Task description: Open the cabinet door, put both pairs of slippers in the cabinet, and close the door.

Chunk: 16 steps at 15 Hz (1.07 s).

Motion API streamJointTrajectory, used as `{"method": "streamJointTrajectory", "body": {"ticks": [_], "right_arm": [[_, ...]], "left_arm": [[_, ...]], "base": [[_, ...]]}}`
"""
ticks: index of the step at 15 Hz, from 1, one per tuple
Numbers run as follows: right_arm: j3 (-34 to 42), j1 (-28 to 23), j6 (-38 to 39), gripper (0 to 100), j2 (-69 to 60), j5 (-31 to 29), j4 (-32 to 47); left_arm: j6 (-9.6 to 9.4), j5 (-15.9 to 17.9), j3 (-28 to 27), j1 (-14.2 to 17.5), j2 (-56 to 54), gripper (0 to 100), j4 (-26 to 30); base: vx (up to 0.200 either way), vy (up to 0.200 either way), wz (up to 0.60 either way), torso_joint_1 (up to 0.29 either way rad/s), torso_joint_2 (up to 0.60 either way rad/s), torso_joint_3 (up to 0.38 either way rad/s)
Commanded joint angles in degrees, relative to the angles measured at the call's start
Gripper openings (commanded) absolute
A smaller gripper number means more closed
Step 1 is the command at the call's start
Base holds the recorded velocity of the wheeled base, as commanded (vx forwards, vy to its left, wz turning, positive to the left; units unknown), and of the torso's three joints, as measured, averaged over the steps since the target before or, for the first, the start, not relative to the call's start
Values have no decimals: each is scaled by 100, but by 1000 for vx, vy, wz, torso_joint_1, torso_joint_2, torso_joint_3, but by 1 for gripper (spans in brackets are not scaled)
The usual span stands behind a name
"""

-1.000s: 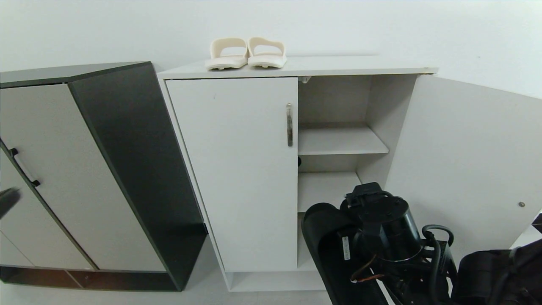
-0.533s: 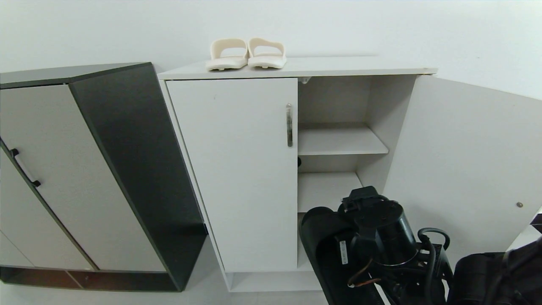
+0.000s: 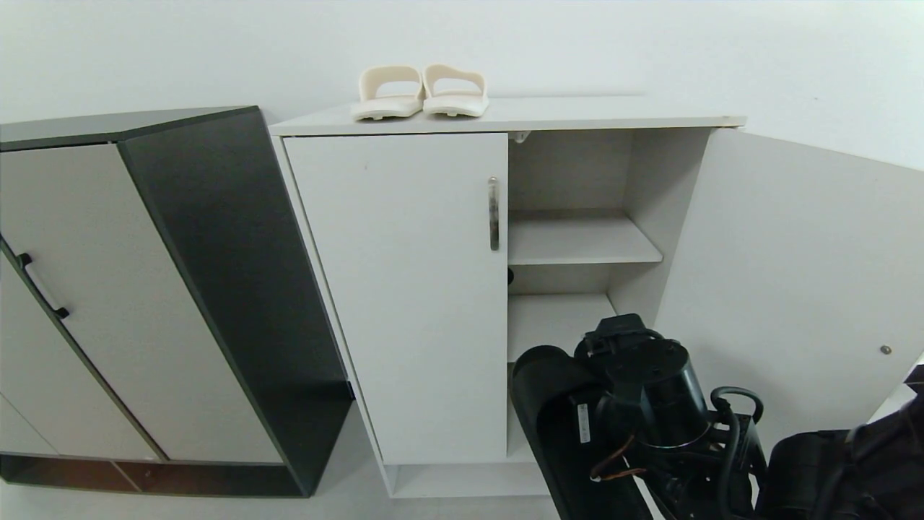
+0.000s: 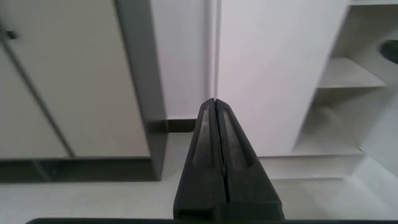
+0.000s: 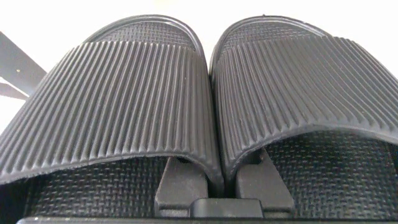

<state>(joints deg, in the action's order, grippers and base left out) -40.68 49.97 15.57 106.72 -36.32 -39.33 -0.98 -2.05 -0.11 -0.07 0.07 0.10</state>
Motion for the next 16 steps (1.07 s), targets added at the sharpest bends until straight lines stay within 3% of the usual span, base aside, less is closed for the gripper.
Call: {"method": "streamJointTrajectory", "body": {"ticks": [1, 6, 12, 16], "right_arm": [[-19, -22, -1, 0, 165, -16, -137], [-124, -154, 17, 0, 561, -25, -392], [-160, -198, -1, 0, 956, -51, -734], [-247, -216, 8, 0, 1150, -60, -945]], "left_arm": [[-8, 91, 11, -1, 1, 0, -1], [-8, 108, 11, -1, 1, 0, -1], [1, 108, 11, -1, 1, 0, -1], [18, 108, 11, -1, 1, 0, -1]], "base": [[0, 0, 0, 0, 0, 0], [0, 0, 0, 0, 0, 0], [0, -200, 0, 3, 2, 3], [0, 0, 0, 0, 0, 0]]}}
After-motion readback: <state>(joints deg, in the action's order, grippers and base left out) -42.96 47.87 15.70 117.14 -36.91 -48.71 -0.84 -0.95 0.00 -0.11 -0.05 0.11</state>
